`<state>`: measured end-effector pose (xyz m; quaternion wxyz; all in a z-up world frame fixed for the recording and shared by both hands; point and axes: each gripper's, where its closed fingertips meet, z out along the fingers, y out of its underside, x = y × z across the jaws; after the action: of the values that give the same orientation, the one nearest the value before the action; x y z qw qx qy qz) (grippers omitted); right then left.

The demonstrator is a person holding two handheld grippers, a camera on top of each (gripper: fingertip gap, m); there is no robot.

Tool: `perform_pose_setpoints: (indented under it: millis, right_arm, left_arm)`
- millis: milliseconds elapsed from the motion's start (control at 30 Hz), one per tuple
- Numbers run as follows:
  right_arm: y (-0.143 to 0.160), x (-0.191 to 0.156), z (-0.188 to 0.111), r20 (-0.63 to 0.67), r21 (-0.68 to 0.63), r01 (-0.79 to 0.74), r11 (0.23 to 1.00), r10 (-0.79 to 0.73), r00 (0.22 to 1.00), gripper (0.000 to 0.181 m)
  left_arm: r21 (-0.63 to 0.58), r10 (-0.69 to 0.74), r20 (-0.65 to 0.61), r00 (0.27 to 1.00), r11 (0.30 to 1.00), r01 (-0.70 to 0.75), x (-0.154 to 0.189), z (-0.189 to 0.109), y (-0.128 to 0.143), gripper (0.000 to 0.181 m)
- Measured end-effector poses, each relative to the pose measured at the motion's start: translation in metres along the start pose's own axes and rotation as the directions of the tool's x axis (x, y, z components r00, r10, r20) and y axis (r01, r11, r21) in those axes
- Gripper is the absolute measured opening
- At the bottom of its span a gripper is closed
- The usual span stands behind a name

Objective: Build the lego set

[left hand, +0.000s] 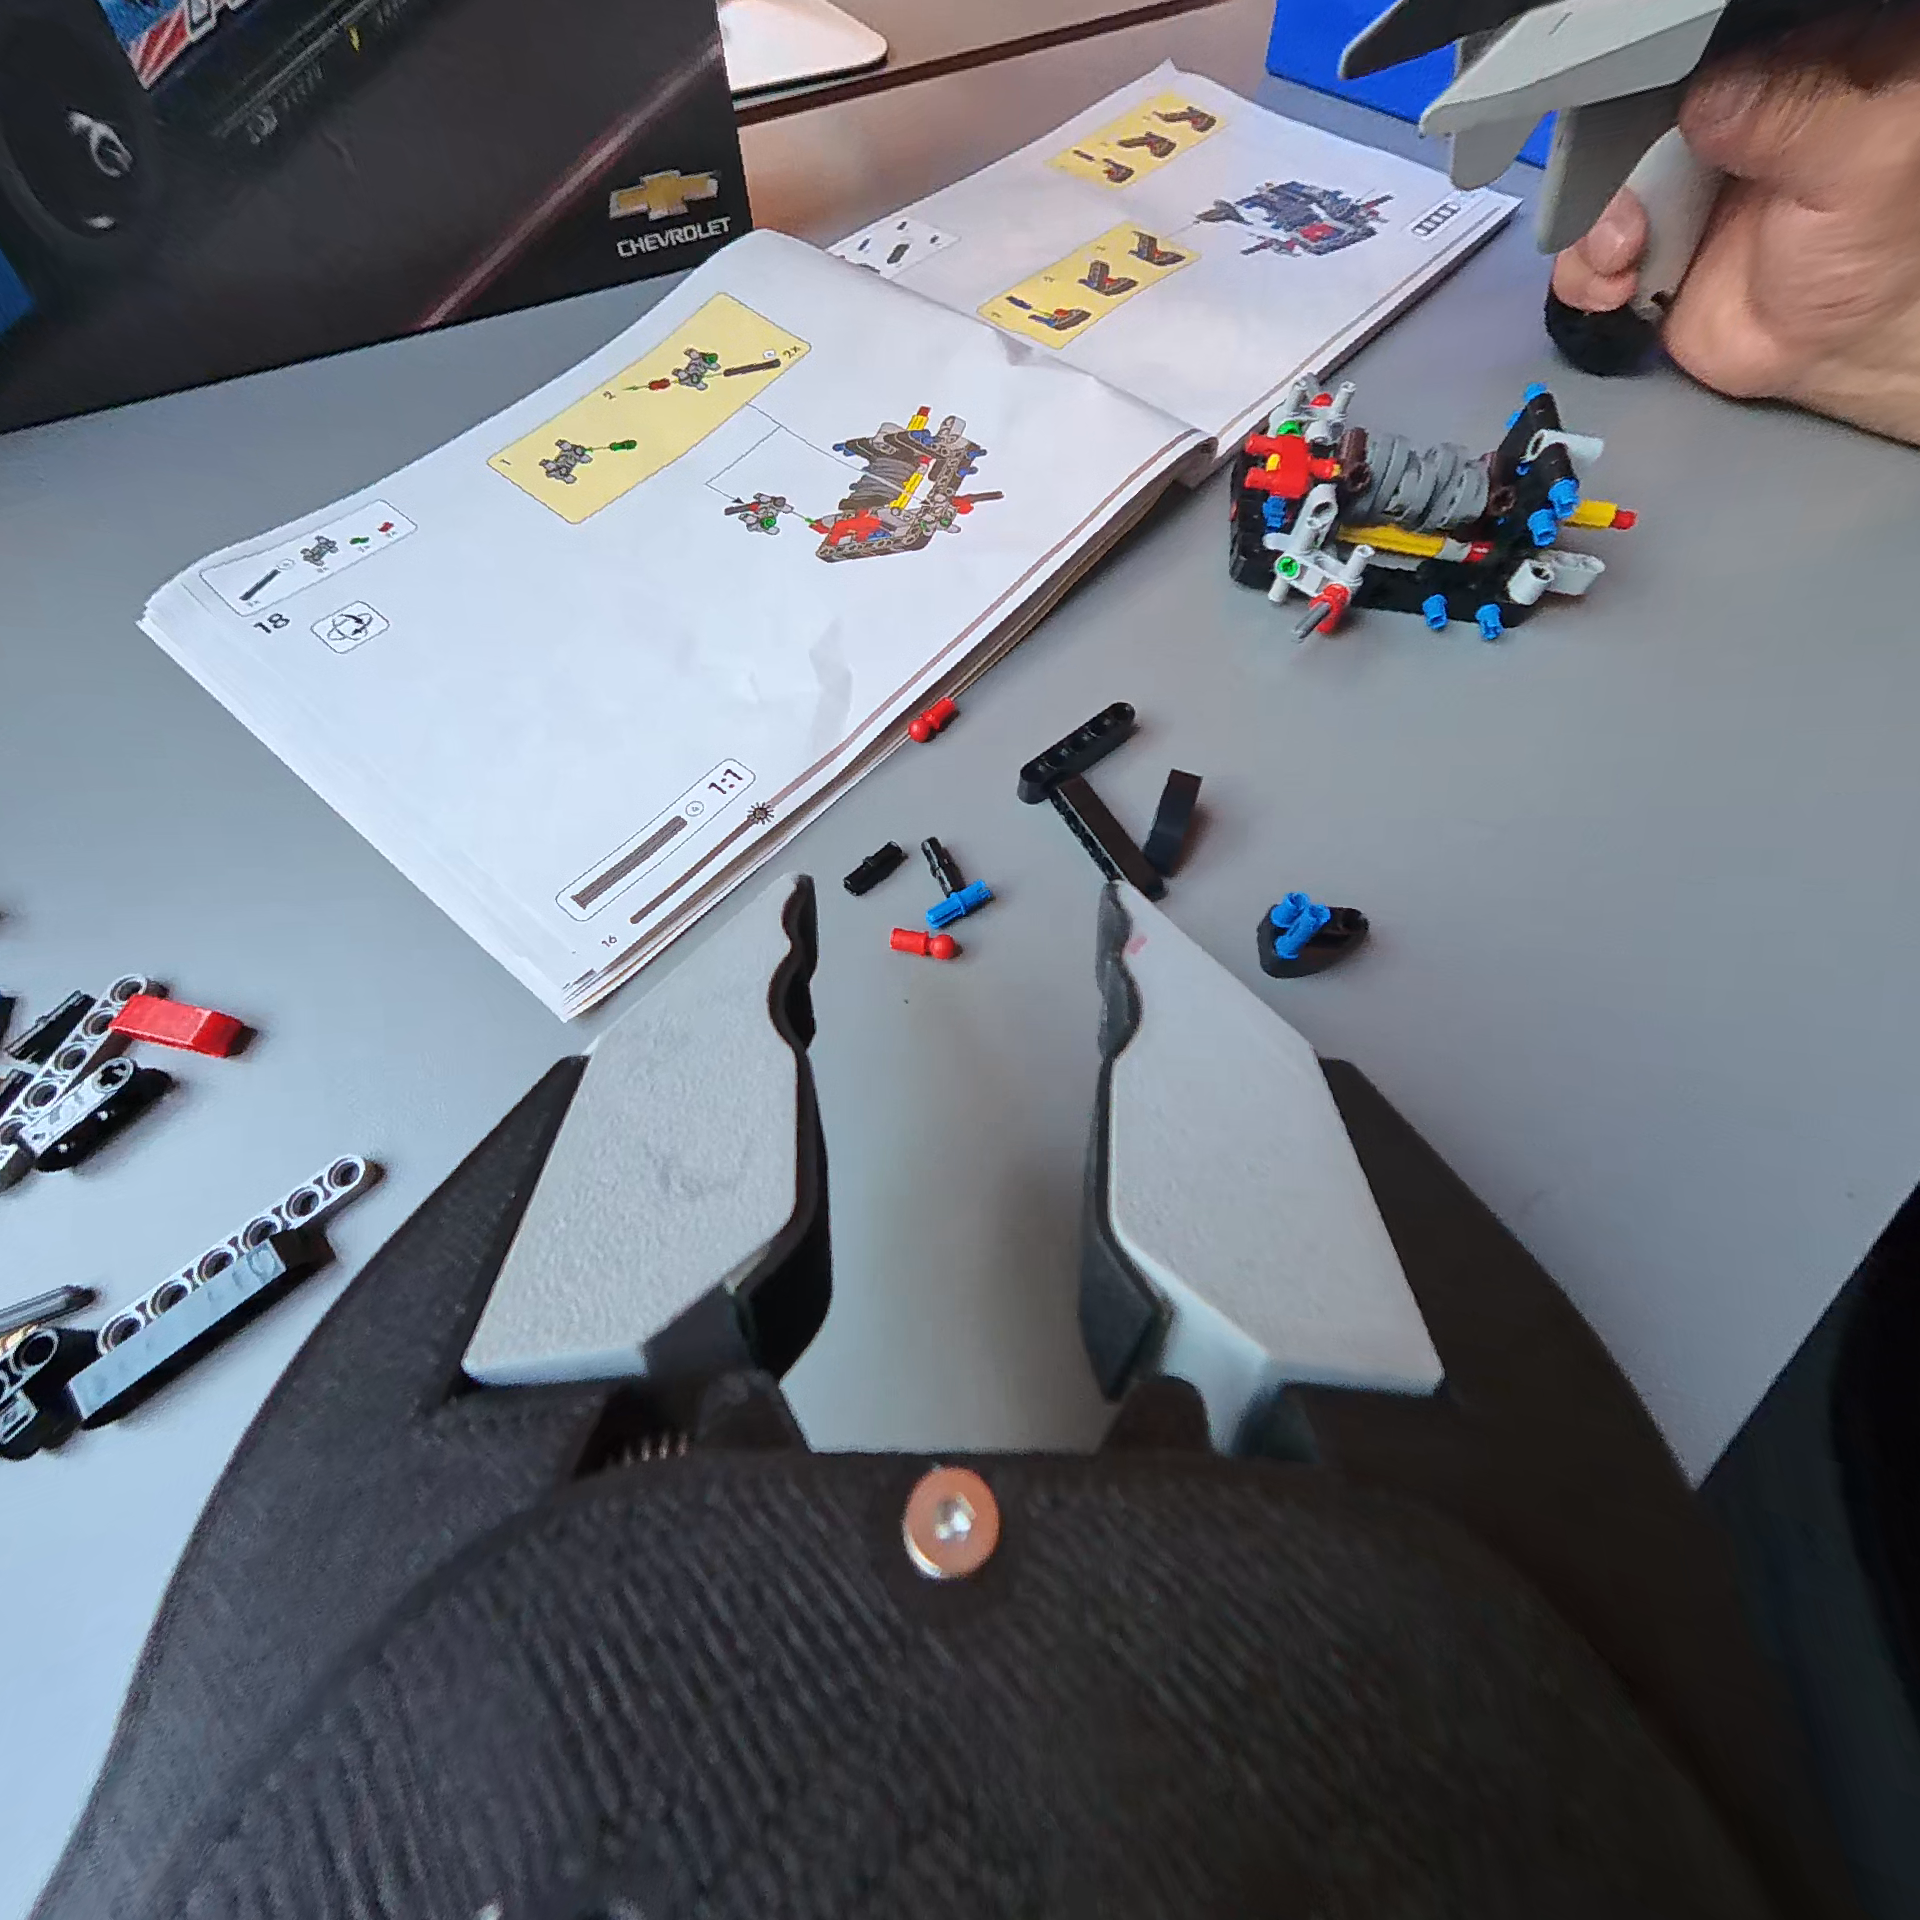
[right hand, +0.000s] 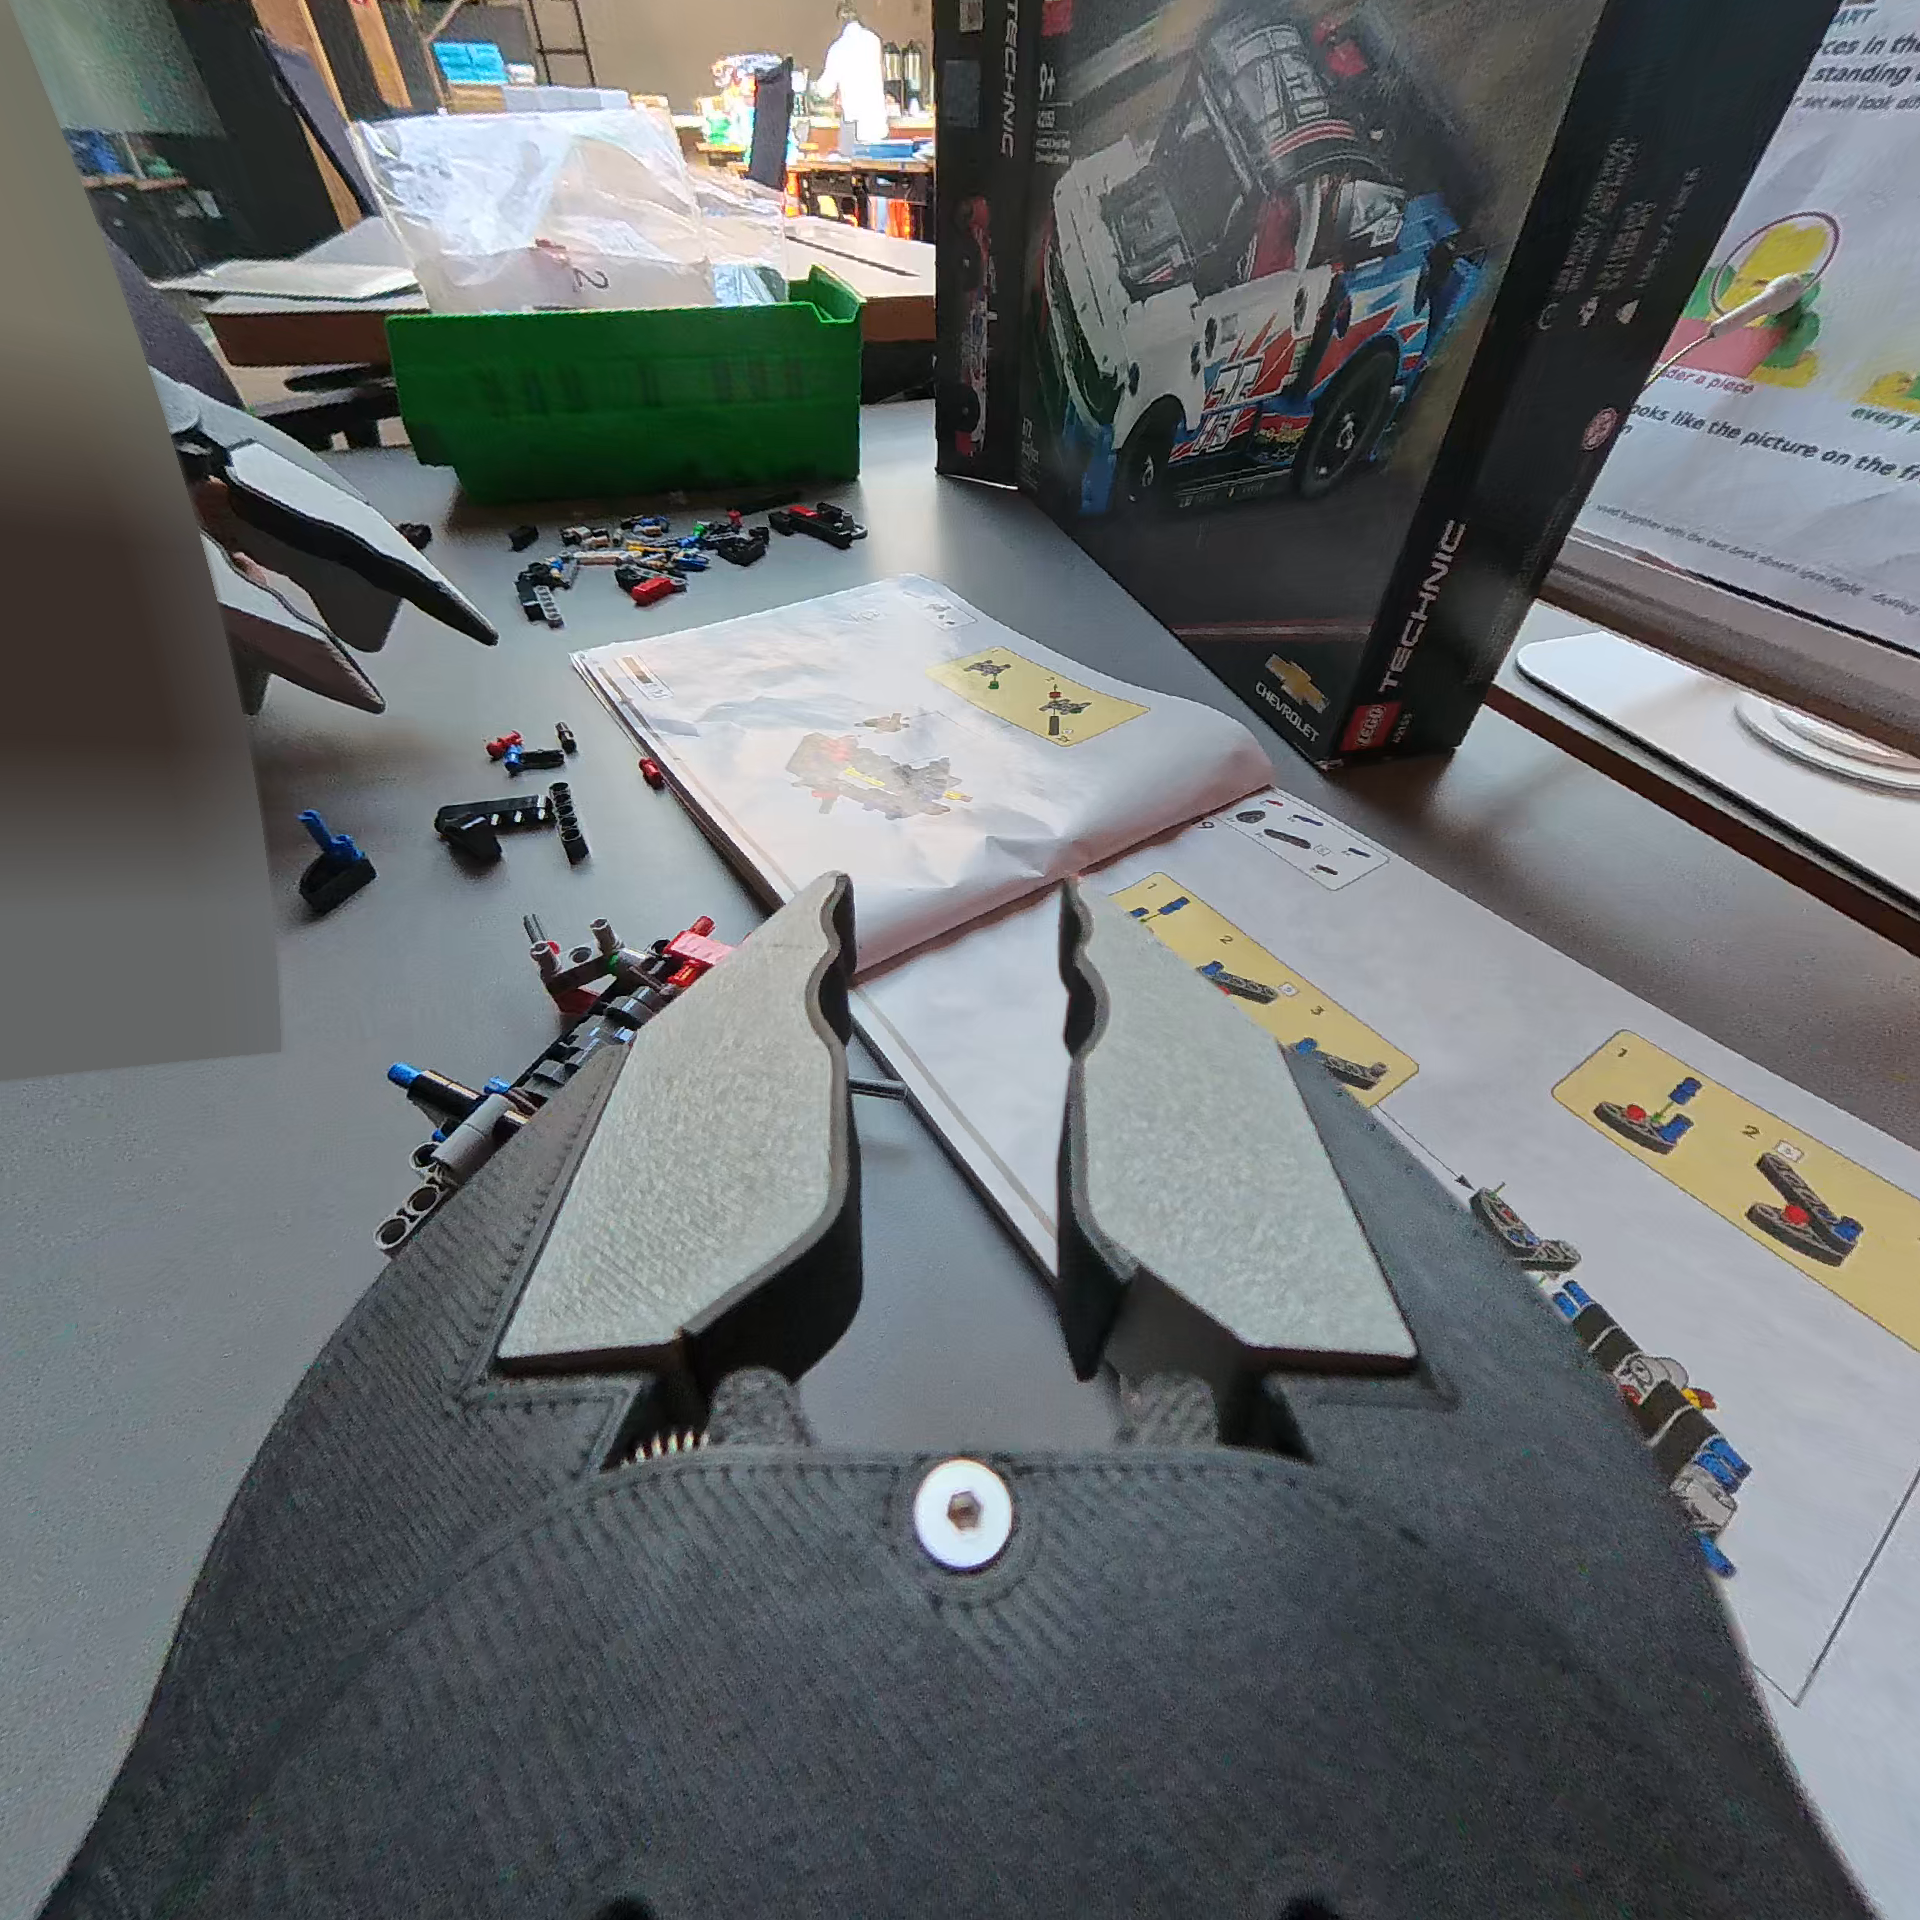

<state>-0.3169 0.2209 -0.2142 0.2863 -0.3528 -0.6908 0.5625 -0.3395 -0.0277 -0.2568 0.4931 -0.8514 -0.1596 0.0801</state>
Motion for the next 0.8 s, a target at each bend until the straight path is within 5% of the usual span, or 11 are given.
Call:
perform_pose_setpoints:
  millis: [800]
  right_arm:
    - [0.001,0.013,-0.011,-0.054,0.001,0.006,1.000,-0.006,0.999,0.048]
  left_arm:
    - [-0.008,0.010,0.017,1.000,1.000,-0.009,-0.001,0.000,0.001,0.047]
